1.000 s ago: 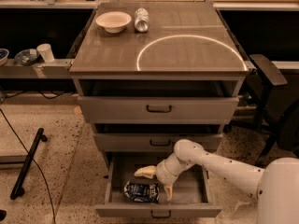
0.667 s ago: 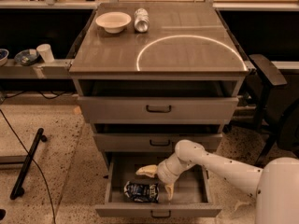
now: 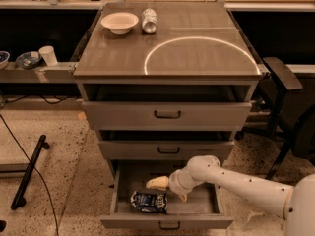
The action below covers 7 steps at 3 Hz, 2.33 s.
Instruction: Pick blue chip bag from bottom drawer and place on counter
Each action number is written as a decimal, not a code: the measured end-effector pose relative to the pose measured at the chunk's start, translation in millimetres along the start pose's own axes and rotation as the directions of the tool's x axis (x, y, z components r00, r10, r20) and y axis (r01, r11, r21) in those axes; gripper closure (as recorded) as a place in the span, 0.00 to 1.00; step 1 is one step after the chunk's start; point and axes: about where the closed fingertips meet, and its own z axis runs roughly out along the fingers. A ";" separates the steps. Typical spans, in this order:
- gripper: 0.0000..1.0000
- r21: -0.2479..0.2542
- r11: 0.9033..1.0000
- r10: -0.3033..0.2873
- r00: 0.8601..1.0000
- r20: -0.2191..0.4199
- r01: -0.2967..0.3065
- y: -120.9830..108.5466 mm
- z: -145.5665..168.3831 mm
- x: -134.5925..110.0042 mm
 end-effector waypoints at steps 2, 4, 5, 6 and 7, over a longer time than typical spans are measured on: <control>0.00 0.028 1.000 0.009 1.000 0.003 -0.010 32.6 33.3 33.8; 0.05 0.082 0.993 0.093 0.996 -0.016 -0.091 71.5 67.5 63.4; 0.05 0.087 0.987 0.137 0.990 -0.017 -0.135 90.1 83.2 69.1; 0.15 0.106 0.978 0.177 0.984 0.003 -0.177 98.9 100.1 69.9; 0.31 0.128 0.966 0.222 0.975 0.031 -0.224 106.1 114.9 66.0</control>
Offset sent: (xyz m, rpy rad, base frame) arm 0.0517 -0.0226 -0.0697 0.0312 0.0716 -0.0772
